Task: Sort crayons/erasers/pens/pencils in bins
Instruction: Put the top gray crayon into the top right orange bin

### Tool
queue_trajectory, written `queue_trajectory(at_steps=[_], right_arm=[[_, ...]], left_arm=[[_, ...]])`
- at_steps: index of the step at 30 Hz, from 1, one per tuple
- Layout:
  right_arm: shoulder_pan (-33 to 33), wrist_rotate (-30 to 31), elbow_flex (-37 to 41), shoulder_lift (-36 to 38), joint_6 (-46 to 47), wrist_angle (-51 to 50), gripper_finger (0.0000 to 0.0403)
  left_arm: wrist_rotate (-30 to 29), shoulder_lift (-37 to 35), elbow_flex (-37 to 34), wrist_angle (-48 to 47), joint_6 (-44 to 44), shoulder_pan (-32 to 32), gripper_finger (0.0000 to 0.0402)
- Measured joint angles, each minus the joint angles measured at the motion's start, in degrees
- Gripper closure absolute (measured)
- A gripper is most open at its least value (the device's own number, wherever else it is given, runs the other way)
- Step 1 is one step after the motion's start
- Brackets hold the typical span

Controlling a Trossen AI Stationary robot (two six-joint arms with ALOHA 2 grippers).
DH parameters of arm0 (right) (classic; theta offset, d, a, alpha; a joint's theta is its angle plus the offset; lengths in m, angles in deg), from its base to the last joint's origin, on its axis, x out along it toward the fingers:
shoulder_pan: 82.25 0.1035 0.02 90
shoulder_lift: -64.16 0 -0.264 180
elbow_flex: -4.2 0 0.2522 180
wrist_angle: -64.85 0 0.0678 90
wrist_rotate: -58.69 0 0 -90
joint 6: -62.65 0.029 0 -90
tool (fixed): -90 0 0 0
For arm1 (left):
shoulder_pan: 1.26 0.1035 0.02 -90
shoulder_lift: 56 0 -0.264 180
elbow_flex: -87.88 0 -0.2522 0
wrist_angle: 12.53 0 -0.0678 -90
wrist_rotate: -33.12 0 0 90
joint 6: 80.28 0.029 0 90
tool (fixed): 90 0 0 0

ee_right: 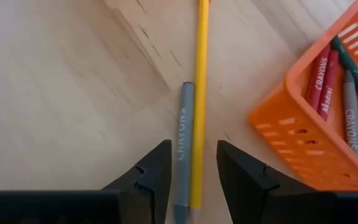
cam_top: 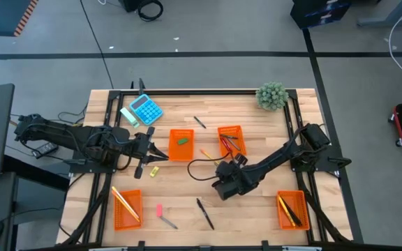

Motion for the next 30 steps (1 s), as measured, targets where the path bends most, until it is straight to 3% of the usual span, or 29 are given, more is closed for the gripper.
queue_trajectory(at_steps=[9, 30], right_arm=[[-0.6, 1.3, 6.0, 0.3, 0.7, 7.5, 0.0269], [1.2, -2.5, 5.2, 0.3, 1.4, 9.6, 0.0269]], left_arm=[[0.0, 0.0, 0.0, 0.0, 0.0, 0.0, 0.0367], [0.0, 0.0, 0.0, 0.1, -0.8, 0.0, 0.0363]])
